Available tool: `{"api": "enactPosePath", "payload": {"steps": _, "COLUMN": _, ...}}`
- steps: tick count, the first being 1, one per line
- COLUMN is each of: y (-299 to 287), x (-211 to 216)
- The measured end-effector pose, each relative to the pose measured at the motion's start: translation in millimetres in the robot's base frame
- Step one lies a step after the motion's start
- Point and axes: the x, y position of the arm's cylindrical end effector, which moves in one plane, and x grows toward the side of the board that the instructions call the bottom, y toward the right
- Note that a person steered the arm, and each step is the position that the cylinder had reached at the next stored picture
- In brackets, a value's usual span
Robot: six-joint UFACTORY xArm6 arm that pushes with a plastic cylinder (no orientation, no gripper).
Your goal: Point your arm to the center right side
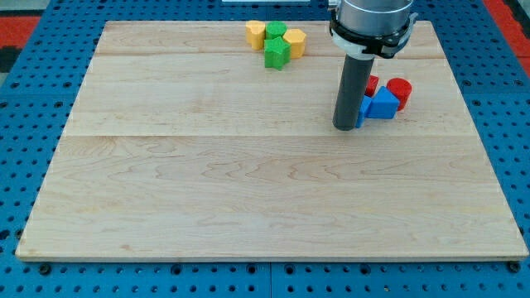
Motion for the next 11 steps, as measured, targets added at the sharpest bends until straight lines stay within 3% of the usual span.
{"api": "enactPosePath", "payload": {"steps": 3, "y": -13, "x": 5}}
{"api": "enactPosePath", "payload": {"steps": 4, "y": -16, "x": 35}}
{"api": "enactPosePath", "payload": {"steps": 5, "y": -9, "x": 92}}
{"api": "enactPosePath", "payload": {"steps": 9, "y": 14, "x": 96}}
{"api": "enactPosePath", "payload": {"steps": 11, "y": 102, "x": 96}}
